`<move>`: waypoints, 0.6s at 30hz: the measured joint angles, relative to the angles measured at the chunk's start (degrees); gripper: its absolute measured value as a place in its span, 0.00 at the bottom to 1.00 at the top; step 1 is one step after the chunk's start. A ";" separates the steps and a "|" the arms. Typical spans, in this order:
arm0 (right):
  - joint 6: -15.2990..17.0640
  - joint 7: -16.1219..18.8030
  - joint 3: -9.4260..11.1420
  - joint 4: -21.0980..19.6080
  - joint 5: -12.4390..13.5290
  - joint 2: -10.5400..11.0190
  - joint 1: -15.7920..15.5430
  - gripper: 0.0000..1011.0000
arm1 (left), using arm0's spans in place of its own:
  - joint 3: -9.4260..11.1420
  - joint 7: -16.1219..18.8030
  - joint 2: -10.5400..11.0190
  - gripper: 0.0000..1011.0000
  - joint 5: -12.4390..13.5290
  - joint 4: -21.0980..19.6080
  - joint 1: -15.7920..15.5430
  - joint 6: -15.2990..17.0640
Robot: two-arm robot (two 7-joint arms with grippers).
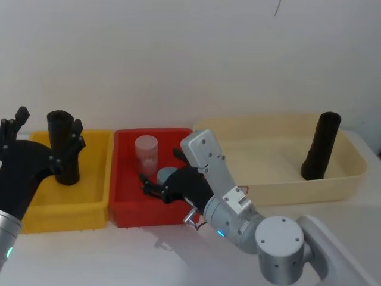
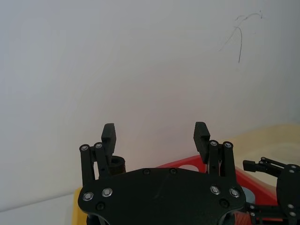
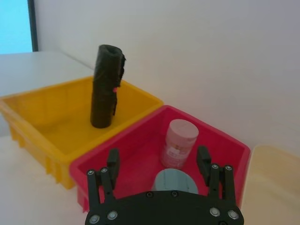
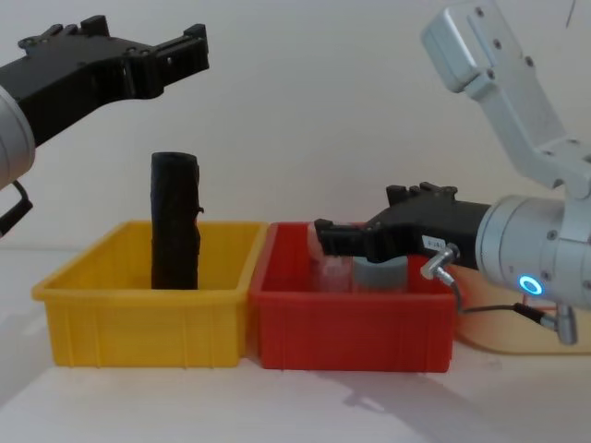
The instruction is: Pick up the garbage bag with the one hand and transfer it to the other hand.
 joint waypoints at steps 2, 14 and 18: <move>0.55 0.24 0.39 0.54 0.00 -0.08 0.50 0.99 | -0.01 0.02 0.01 0.99 0.00 -0.02 0.03 0.00; 2.69 1.58 1.98 3.33 0.81 0.23 2.68 0.99 | -0.07 0.08 0.06 0.99 0.00 -0.09 0.09 0.00; 2.98 2.15 2.11 4.05 1.06 0.57 3.15 0.99 | -0.08 0.08 0.07 0.99 -0.01 -0.11 0.11 0.00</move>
